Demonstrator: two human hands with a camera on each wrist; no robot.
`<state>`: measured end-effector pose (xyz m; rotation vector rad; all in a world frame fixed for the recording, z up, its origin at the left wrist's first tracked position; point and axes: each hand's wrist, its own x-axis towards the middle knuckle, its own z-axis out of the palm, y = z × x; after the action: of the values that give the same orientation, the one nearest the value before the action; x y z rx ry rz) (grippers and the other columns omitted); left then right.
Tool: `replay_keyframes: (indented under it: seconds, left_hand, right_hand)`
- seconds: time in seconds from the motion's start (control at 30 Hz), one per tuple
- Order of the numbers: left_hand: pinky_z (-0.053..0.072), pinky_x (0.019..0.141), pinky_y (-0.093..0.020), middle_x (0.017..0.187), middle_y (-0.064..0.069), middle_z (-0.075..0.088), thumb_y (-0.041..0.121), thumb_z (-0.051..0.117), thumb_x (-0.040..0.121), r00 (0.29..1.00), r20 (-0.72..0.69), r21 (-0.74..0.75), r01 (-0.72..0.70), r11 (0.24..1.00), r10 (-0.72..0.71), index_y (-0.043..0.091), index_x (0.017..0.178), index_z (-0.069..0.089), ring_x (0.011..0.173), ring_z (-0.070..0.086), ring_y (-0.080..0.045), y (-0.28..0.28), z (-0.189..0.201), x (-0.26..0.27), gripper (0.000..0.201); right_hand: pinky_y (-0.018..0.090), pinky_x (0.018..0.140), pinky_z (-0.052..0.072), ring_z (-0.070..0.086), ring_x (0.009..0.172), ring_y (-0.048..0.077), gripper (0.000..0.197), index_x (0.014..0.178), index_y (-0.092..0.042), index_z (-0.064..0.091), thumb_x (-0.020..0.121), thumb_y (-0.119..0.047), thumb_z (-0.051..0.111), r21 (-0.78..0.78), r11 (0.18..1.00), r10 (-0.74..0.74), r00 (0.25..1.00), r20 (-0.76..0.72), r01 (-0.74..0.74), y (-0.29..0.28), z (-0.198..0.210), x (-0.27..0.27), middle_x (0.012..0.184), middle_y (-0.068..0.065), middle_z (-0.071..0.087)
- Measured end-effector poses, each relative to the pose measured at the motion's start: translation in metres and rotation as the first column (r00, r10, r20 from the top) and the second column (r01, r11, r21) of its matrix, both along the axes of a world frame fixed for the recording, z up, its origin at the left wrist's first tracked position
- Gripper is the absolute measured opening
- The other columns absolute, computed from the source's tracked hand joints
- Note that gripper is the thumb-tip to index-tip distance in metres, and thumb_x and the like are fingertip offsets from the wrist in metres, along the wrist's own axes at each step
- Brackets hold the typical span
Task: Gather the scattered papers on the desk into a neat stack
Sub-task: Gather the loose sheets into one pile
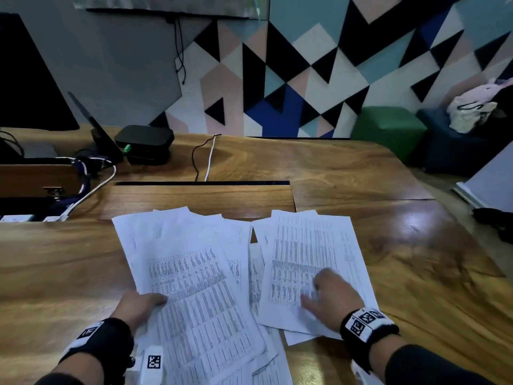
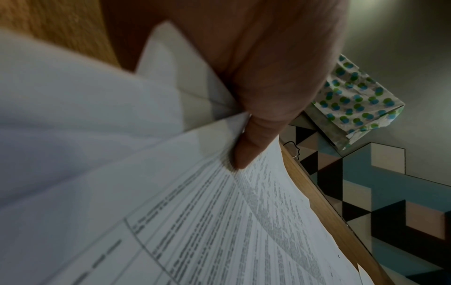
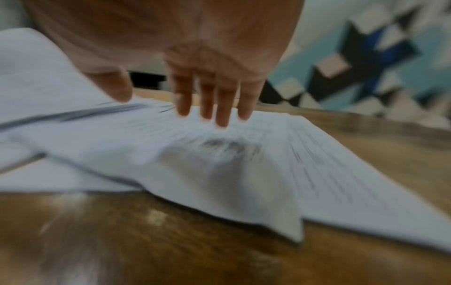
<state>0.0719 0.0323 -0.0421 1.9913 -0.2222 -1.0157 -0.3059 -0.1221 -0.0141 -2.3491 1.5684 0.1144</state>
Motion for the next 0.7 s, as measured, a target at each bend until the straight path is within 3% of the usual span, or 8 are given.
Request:
replay_keyframes:
  seconds: [0.07,0.13,0.2,0.3,0.47,0.53,0.63,0.7]
  left_hand:
    - [0.055,0.084,-0.044,0.096,-0.023,0.073,-0.009,0.068,0.079,1.000,0.022,-0.005,-0.004,1.000,0.004,-0.009,0.102,0.067,0.086,0.071,-0.037,0.001,0.000,-0.001,0.023]
    - [0.055,0.080,-0.041,0.095,-0.023,0.073,-0.009,0.067,0.079,1.000,0.026,-0.016,-0.010,1.000,0.011,-0.009,0.100,0.067,0.085,0.070,-0.037,0.003,0.000,-0.004,0.021]
    - [0.057,0.084,-0.046,0.095,-0.024,0.074,-0.008,0.068,0.079,1.000,0.026,-0.015,0.005,1.000,-0.005,-0.009,0.101,0.068,0.086,0.072,-0.038,0.003,-0.001,-0.003,0.022]
    - [0.056,0.088,-0.051,0.097,-0.025,0.074,-0.008,0.068,0.078,0.999,0.037,-0.008,0.000,1.000,0.000,-0.009,0.101,0.068,0.088,0.072,-0.039,0.004,-0.004,0.000,0.023]
    - [0.056,0.087,-0.051,0.097,-0.025,0.073,-0.007,0.068,0.079,1.000,0.031,0.006,0.000,1.000,0.000,-0.010,0.102,0.068,0.088,0.071,-0.040,0.004,-0.008,0.001,0.024]
    - [0.057,0.087,-0.051,0.096,-0.025,0.073,-0.006,0.068,0.078,0.999,0.035,0.012,-0.001,1.000,0.001,-0.009,0.101,0.068,0.087,0.071,-0.040,0.004,-0.009,0.001,0.024]
    - [0.056,0.082,-0.045,0.095,-0.024,0.073,-0.007,0.067,0.079,0.999,0.045,0.015,0.001,1.000,-0.002,-0.010,0.100,0.067,0.087,0.070,-0.039,0.004,-0.008,-0.001,0.021]
    - [0.054,0.077,-0.040,0.094,-0.023,0.072,-0.008,0.066,0.080,0.999,0.043,0.018,0.002,1.000,-0.002,-0.010,0.100,0.066,0.085,0.069,-0.038,0.004,-0.006,-0.002,0.020]
  right_hand:
    - [0.038,0.088,0.046,0.051,0.110,0.025,0.078,0.115,-0.016,0.049,0.065,-0.075,0.058,0.032,0.893,-0.451,0.892,0.029,0.450,-0.015,-0.006,-0.010,0.121,0.005,0.049]
    - [0.039,0.093,0.043,0.042,0.124,0.032,0.122,0.135,-0.005,0.034,0.048,-0.086,0.061,0.169,0.711,-0.659,0.731,-0.176,0.682,-0.025,-0.011,-0.022,0.136,0.013,0.039]
    - [0.038,0.090,0.044,0.043,0.122,0.031,0.137,0.136,-0.001,0.030,0.036,-0.089,0.062,0.239,0.636,-0.681,0.679,-0.274,0.734,-0.040,-0.029,-0.030,0.135,0.016,0.041]
    - [0.033,0.077,0.051,0.061,0.095,0.027,0.131,0.107,-0.005,0.046,0.004,-0.083,0.069,0.324,0.601,-0.649,0.683,-0.335,0.731,-0.060,-0.055,-0.033,0.101,0.011,0.060]
    - [0.042,0.090,0.051,0.055,0.100,0.034,0.086,0.104,-0.013,0.052,0.037,-0.058,0.082,0.288,0.607,-0.684,0.672,-0.284,0.740,-0.045,-0.021,-0.011,0.115,0.015,0.050]
    - [0.043,0.096,0.046,0.047,0.113,0.036,0.097,0.120,-0.015,0.041,0.043,-0.057,0.083,0.292,0.563,-0.722,0.632,-0.281,0.773,-0.045,-0.024,-0.012,0.127,0.015,0.037]
    - [0.043,0.098,0.043,0.042,0.118,0.035,0.140,0.133,-0.012,0.028,0.018,-0.073,0.081,0.245,0.538,-0.743,0.591,-0.313,0.806,-0.043,-0.023,-0.020,0.131,0.015,0.037]
    - [0.042,0.096,0.042,0.044,0.118,0.034,0.145,0.133,-0.007,0.028,0.018,-0.081,0.075,0.213,0.558,-0.740,0.597,-0.310,0.802,-0.045,-0.027,-0.033,0.130,0.016,0.039]
